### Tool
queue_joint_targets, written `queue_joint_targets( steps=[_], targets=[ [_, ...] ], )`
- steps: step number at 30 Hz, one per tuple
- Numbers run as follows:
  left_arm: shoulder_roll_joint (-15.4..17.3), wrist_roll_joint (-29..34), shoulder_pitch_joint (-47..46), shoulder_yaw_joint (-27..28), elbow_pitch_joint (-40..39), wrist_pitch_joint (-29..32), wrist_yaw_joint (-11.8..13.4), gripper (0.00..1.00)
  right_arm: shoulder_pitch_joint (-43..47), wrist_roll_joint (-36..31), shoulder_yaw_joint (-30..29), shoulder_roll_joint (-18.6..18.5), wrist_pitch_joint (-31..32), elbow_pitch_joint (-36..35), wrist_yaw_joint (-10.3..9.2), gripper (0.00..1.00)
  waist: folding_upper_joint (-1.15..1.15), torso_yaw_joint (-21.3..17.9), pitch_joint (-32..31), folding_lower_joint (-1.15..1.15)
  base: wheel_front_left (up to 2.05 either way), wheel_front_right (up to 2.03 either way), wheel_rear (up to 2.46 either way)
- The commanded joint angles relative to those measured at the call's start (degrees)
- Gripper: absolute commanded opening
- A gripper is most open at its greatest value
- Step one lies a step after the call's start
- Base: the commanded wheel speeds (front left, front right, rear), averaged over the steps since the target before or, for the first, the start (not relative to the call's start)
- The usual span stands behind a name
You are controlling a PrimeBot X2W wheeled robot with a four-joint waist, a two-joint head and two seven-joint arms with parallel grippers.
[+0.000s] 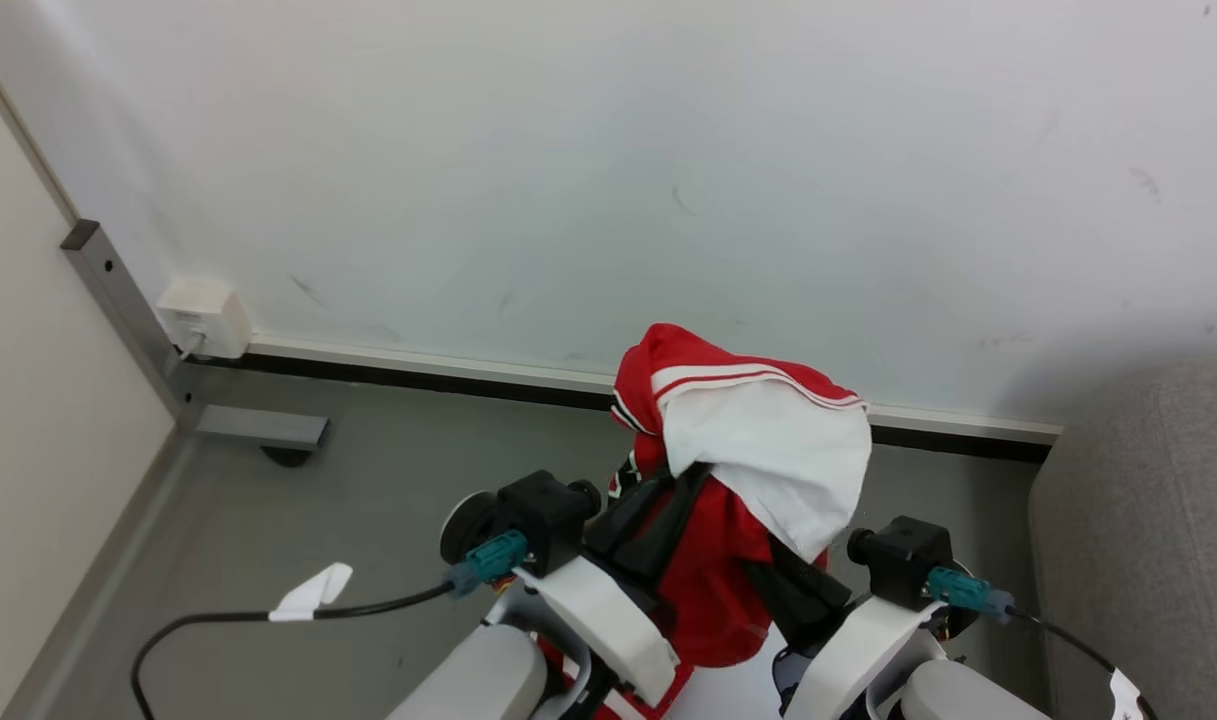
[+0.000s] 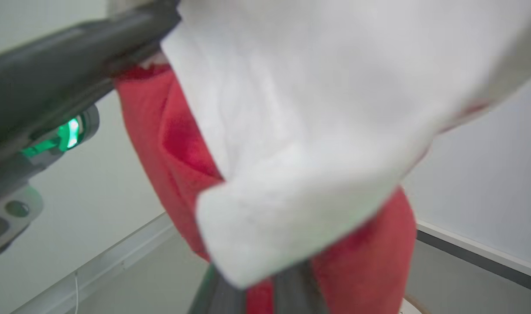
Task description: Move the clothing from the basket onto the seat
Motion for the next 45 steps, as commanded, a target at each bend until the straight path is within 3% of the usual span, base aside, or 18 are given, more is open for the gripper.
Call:
queue_joint_targets(
  steps=[1,3,4,5,6,7,8,25,36,45],
  targets=[
    [0.68,-0.32,0.16,0.49,0.73,-0.38,0.51,0.00,1.34,-1.32,-1.42,-0.55,-0.02,-1.44,-0.12,0.00,0.00,-0.69,0.21,0.00,0.00,0.00,0.00],
    [0.69,-0.35,0.23,0.63,1.15,-0.70,0.71,0.00,2.29,-2.46,-3.37,-0.87,-0.03,-3.00,-0.12,0.00,0.00,-1.27,0.37,0.00,0.00,0.00,0.00],
    [0.70,-0.40,0.30,0.64,1.30,-0.78,0.79,0.05,2.75,-3.25,-4.55,-0.98,-0.03,-3.77,-0.12,0.00,0.00,-1.57,0.49,0.00,0.00,0.00,0.00],
    [0.69,-0.38,0.34,0.60,1.43,-0.82,0.78,0.18,3.22,-4.13,-5.87,-1.10,-0.03,-4.58,-0.12,0.00,0.00,-1.86,0.60,0.00,0.00,0.00,0.00],
    [0.64,-0.43,0.45,0.54,1.42,-0.97,0.82,0.33,3.69,-5.02,-7.14,-1.19,-0.02,-5.33,-0.12,0.00,0.00,-2.18,0.68,0.00,0.00,0.00,0.00],
    [0.62,-0.39,0.55,0.49,1.38,-1.13,0.90,0.56,4.21,-5.80,-8.45,-1.29,-0.03,-6.23,-0.12,0.00,0.00,-2.50,0.76,0.00,0.00,0.00,0.00],
    [0.59,-0.42,0.63,0.37,1.34,-1.29,0.86,0.99,4.65,-6.69,-9.91,-1.34,-0.03,-7.06,-0.12,0.00,0.00,-2.84,0.89,0.00,0.00,0.00,0.00],
    [2.27,0.20,1.36,0.47,-0.82,-2.50,0.87,1.00,9.06,-15.61,-24.98,-3.02,-0.02,-16.85,-0.12,0.00,0.00,-13.15,2.93,0.00,0.00,0.00,0.00],
    [3.23,1.93,1.28,-0.12,-1.67,-2.94,-0.16,1.00,11.94,-18.77,-32.28,-4.87,-0.02,-24.29,-0.12,0.00,0.00,-25.09,4.64,0.00,0.00,0.00,0.00],
    [3.64,3.94,1.05,-0.80,-0.58,-2.98,-0.62,1.00,15.38,-19.57,-36.21,-3.37,-0.02,-28.73,-0.12,0.00,0.00,-33.15,5.89,0.00,0.00,0.00,0.00]
  ],
)
